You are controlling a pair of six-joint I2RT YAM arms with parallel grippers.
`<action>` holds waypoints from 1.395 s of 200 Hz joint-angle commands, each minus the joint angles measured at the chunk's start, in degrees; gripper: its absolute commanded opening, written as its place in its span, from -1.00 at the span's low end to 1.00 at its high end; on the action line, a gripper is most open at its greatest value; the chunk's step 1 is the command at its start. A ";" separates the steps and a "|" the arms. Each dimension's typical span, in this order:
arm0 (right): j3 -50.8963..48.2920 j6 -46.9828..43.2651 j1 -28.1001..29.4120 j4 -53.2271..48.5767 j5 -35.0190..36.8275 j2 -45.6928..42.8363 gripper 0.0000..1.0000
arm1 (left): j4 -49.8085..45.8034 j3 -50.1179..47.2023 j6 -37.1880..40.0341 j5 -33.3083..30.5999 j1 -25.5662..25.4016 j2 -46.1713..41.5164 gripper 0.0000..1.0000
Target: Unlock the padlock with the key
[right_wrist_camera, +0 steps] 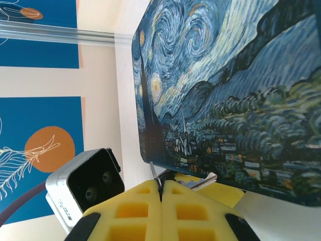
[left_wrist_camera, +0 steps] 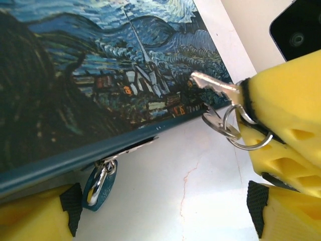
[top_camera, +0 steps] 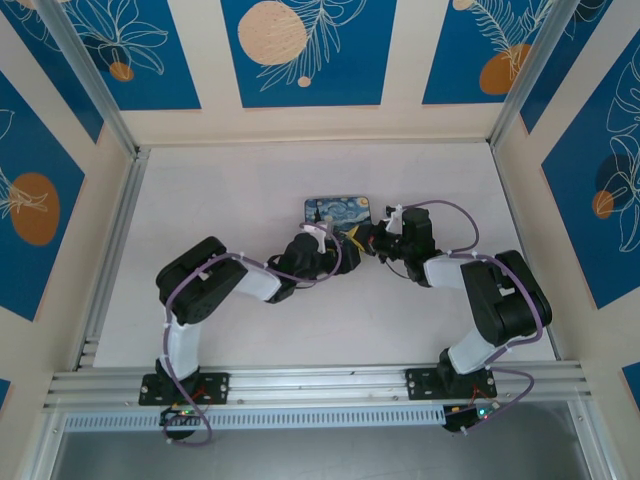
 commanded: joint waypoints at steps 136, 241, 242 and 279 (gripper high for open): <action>1.27 1.79 -0.31 2.71 -0.39 3.17 -1.00 | -13.42 3.90 1.04 -16.45 -0.90 5.01 -0.14; 0.64 2.21 -0.71 3.52 -0.66 3.48 -1.00 | -18.35 7.96 1.85 -18.47 -1.20 7.53 -0.87; 0.65 2.22 -0.72 3.52 -0.66 3.52 -1.00 | -18.35 7.98 1.85 -18.42 -1.20 7.53 -0.87; 1.22 2.99 -1.55 3.90 -1.10 2.22 -1.00 | -18.37 7.48 1.53 -16.76 -1.18 6.21 -1.00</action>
